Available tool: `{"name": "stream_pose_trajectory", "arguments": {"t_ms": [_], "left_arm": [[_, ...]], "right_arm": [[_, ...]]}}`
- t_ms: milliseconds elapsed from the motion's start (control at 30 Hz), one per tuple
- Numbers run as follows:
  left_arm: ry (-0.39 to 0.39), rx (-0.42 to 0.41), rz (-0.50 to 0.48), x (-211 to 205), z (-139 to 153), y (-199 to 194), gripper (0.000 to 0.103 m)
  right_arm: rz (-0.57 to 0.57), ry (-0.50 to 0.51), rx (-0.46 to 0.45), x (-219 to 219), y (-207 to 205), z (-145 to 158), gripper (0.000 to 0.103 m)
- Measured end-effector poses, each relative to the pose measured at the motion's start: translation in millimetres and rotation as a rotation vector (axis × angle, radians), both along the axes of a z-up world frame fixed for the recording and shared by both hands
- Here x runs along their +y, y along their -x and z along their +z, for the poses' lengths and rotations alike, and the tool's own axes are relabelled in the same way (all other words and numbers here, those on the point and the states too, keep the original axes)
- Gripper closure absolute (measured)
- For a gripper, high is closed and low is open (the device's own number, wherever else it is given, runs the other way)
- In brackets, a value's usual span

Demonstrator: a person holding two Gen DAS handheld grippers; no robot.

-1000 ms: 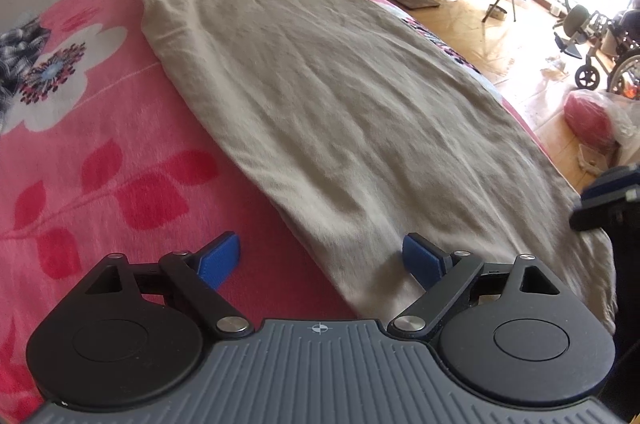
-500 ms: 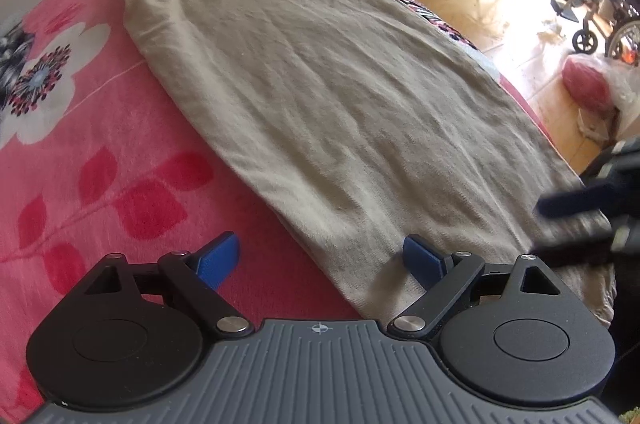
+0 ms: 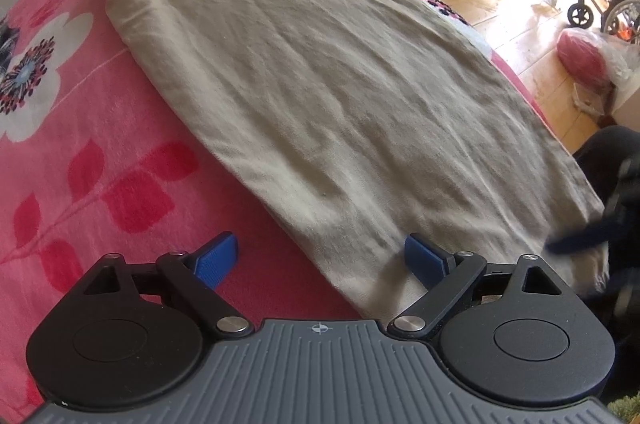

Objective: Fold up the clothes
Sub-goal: 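Slide the open right gripper along the beige trousers to the hem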

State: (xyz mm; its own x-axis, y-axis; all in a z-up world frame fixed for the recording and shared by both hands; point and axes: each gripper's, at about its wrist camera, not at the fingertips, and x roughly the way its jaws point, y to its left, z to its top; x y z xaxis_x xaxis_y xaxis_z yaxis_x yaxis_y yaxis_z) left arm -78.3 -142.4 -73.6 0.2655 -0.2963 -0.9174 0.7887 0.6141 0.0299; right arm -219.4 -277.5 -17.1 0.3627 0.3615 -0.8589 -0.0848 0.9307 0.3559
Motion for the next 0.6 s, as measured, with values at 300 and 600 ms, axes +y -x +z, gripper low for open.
{"name": "stream_pose_trajectory", "arguments": {"t_ms": [300, 600], "left_arm": [[-0.036, -0.017, -0.008, -3.7, 0.7, 1.4, 0.008], [-0.057, -0.032, -0.012, -6.1, -1.5, 3.8, 0.007]], "right_arm": [[0.030, 0.007, 0.175, 1.7, 16.6, -20.4, 0.067], [-0.035, 0.069, 0.123, -19.8, 17.9, -0.6, 0.066]]}}
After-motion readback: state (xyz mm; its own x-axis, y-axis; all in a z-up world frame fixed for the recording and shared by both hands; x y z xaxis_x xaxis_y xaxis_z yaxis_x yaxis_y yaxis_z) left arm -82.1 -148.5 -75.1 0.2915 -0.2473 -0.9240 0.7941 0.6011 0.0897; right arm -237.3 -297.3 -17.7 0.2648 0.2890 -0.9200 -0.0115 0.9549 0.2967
